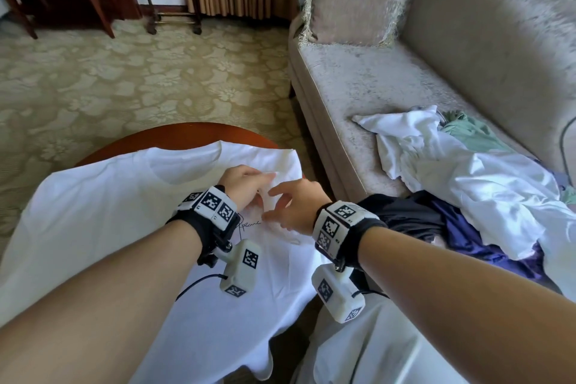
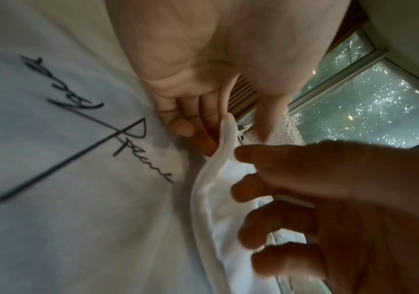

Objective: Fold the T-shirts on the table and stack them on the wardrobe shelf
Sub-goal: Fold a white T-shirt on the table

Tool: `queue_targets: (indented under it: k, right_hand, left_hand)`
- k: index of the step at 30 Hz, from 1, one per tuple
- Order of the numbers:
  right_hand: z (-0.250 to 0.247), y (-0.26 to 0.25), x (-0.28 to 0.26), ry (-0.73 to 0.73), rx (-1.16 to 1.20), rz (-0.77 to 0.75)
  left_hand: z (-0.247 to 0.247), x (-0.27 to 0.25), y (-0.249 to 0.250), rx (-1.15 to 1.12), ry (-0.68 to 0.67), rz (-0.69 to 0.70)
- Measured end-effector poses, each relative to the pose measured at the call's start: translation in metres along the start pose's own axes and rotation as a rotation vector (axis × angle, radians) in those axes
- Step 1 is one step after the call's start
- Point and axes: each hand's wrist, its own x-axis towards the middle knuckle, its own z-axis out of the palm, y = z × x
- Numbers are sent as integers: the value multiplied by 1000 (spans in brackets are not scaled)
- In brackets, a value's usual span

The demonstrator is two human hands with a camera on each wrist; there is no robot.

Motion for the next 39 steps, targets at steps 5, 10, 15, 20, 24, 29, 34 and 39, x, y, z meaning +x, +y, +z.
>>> queue_targets:
  k: [5, 10, 15, 20, 24, 29, 34, 39]
  right_hand:
    - [-22, 15, 0, 205, 200, 215]
    - [-11, 30, -8, -44, -108, 214]
    - [-11, 19, -3, 38, -103, 209]
    - [-3, -21, 6, 33, -49, 229]
    - [23, -68, 12, -41, -104, 230]
    - [75, -133, 5, -51, -202, 155]
    - [144, -191, -3, -200, -420, -51]
    - [197, -219, 1, -311, -492, -133]
  left_hand:
    - [0, 2, 1, 220, 159, 3]
    - [-5, 9, -5, 486, 234, -76]
    - [-13, 5, -13, 532, 223, -73]
    - [-54, -10, -18, 490, 256, -122]
    - [-112, -21, -40, 486, 316, -196]
    - [-198, -42, -98, 430, 462, -382]
    - [-254, -82, -149, 217, 473, -524]
    - [-279, -92, -201, -199, 305, -459]
